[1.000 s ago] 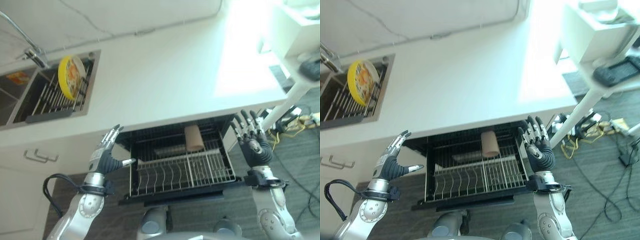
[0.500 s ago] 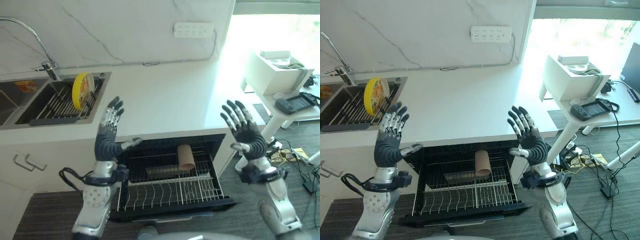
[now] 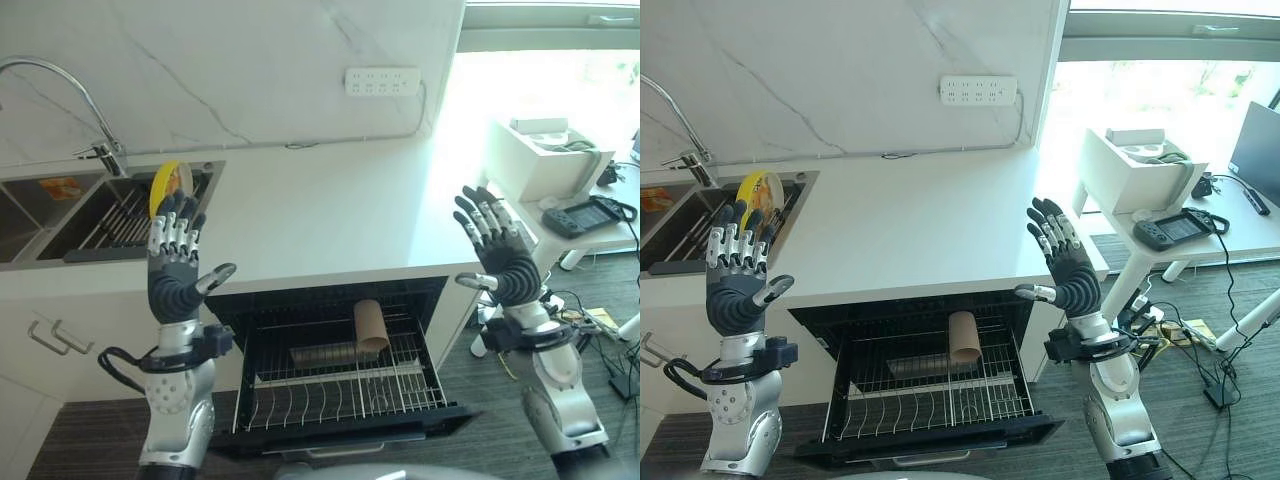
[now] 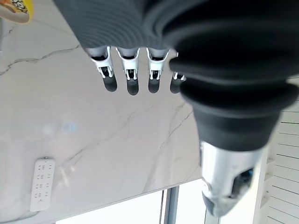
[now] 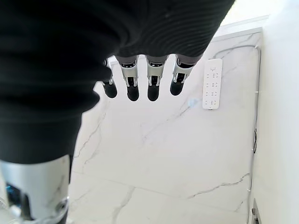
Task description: Place the dishes in the dishwasher.
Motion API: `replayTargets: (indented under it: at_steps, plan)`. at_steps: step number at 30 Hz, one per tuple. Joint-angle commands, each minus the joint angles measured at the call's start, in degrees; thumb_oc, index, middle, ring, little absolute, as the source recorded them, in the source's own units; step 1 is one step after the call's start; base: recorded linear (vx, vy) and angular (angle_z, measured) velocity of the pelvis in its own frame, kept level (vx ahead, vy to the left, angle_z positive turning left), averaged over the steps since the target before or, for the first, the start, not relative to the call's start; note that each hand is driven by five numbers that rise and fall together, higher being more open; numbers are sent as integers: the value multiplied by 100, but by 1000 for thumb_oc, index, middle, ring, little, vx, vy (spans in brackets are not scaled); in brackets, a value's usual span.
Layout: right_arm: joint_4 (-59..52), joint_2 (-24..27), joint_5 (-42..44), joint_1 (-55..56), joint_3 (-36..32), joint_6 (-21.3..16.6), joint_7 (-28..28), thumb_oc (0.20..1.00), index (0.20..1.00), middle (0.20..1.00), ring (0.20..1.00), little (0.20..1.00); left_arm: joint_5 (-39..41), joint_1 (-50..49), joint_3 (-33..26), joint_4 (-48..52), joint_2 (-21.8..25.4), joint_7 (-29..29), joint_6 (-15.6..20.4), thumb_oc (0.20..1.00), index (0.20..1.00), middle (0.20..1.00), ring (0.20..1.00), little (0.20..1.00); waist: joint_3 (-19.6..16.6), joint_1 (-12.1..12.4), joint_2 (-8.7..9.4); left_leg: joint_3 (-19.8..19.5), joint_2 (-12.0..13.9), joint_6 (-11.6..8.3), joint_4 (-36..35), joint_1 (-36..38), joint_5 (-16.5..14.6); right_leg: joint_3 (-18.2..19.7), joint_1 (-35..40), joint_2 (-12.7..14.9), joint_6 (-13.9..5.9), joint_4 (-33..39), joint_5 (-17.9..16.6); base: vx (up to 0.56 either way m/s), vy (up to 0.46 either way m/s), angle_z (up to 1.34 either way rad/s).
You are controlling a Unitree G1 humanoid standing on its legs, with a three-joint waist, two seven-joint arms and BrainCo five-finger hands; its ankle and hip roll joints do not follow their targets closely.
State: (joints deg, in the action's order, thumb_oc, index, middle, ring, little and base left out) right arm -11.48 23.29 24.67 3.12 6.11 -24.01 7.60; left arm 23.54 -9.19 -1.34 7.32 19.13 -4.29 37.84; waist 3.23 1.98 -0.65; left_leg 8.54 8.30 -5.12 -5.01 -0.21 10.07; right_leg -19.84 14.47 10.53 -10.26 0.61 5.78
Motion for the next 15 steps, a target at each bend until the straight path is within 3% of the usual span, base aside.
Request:
replayTargets:
  at_steps: [1,9,13,14,15]
  plan:
    - [-110,-155,-63,-313,-283,-151,-84,1000,1000,1000,1000,1000,-244,256,-373,173,328,15,69,1000,1000,1000,1000,1000,174,104,7,-30,83,-158,74,608,-905,-45,-556,-6,202,-180,-222,60,-22,3]
    - [-83,-274,56,-357,8,-12,-232,1000,1000,1000,1000,1000,-609,21,-531,287,435,-137,-90,1000,1000,1000,1000,1000,256,272,-28,-278,41,-77,104,610,-931,130,-636,-109,289,-440,-3,-7,-79,0]
    - [-107,-120,-1,-347,68,-66,-263,1000,1000,1000,1000,1000,-509,86,-480,346,493,-140,-53,1000,1000,1000,1000,1000,326,264,-51,-286,144,-240,118,437,-745,194,-614,-252,394,-291,-1,-63,-56,15]
    - [204,-157,710,-427,-433,-470,-128,1000,1000,1000,1000,1000,-360,852,207,-72,601,699,-237,1000,1000,1000,1000,1000,264,-329,-11,328,-403,155,110,640,-1201,402,-1047,-376,245,-122,-359,-30,-1,28]
    - [215,-196,666,-468,-403,-455,-177,1000,1000,1000,1000,1000,-421,949,281,-139,574,635,-232,1000,1000,1000,1000,1000,264,-358,-14,307,-414,163,89,676,-1219,457,-1021,-390,233,-95,-371,32,-2,20]
